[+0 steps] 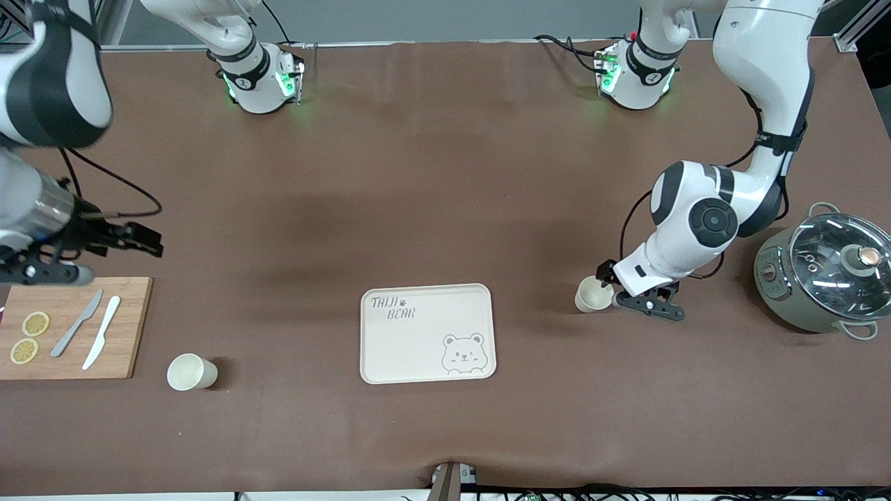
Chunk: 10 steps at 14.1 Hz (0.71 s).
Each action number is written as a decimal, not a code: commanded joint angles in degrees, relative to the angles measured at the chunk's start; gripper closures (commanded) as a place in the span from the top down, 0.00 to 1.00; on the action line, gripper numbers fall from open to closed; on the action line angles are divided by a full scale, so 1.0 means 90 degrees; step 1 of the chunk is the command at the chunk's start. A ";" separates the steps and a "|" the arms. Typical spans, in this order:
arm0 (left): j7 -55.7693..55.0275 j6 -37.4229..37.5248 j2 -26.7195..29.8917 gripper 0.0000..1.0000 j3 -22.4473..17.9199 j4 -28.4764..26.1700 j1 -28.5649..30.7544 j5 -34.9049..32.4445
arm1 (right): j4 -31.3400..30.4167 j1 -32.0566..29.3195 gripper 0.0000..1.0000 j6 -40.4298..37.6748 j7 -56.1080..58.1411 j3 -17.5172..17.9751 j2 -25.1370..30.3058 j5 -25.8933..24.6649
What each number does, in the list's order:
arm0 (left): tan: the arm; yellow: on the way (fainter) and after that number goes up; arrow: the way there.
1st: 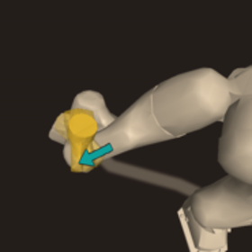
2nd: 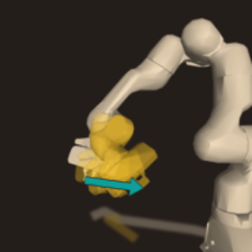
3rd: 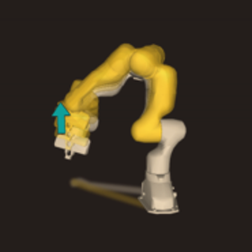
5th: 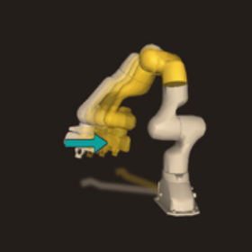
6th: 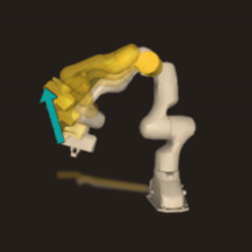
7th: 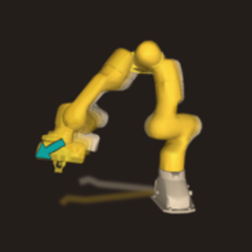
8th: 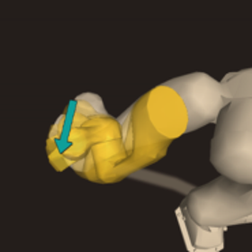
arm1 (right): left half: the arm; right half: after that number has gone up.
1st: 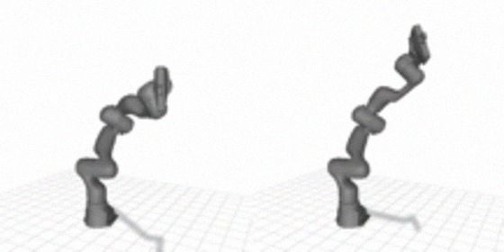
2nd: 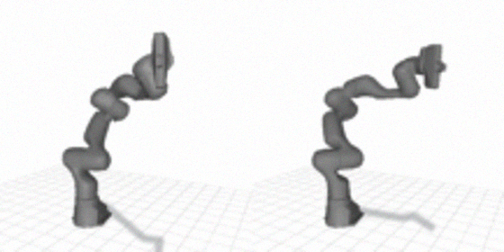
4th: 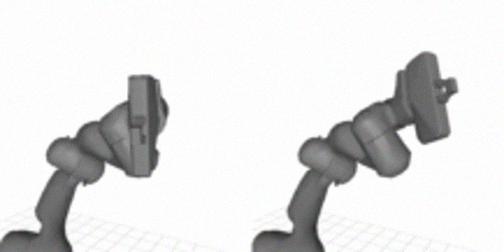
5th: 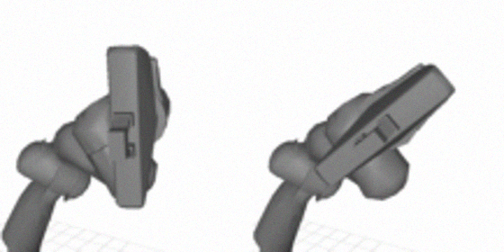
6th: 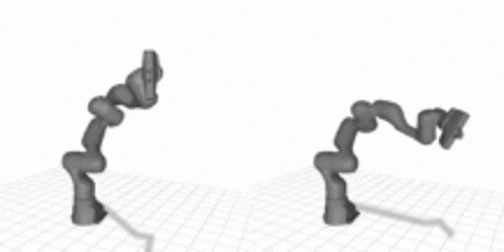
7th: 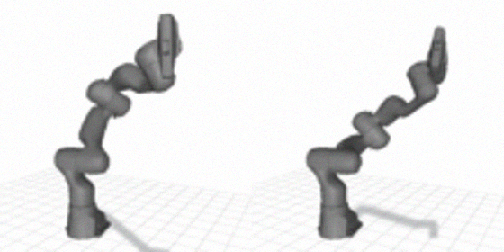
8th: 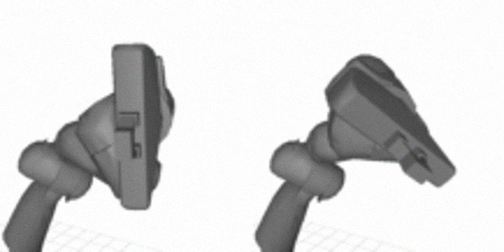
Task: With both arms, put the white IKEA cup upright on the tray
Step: 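Reach the left gripper to one white cup while the right gripper reaches the other, then grasp the cup with the left gripper and carry it toward the tray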
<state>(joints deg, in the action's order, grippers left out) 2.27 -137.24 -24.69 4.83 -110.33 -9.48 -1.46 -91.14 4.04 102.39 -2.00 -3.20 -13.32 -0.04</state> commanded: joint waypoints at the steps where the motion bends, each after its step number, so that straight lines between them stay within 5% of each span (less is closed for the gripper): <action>1: 0.0031 -0.0112 -0.0136 1.00 0.0000 0.0149 -0.0060 -0.0121 | 0.0224 0.0146 1.00 0.0437 0.0047 -0.0025 -0.0569 -0.0016; 10: -0.0067 -0.0454 -0.0888 1.00 0.0000 0.0715 -0.0177 -0.0121 | 0.0361 0.0157 1.00 0.2332 0.0057 -0.0016 -0.2210 -0.0016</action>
<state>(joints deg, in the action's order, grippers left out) 2.24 -141.19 -30.37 4.90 -106.42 -10.72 -1.46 -90.62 5.36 121.24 -1.95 -3.21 -29.67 -0.03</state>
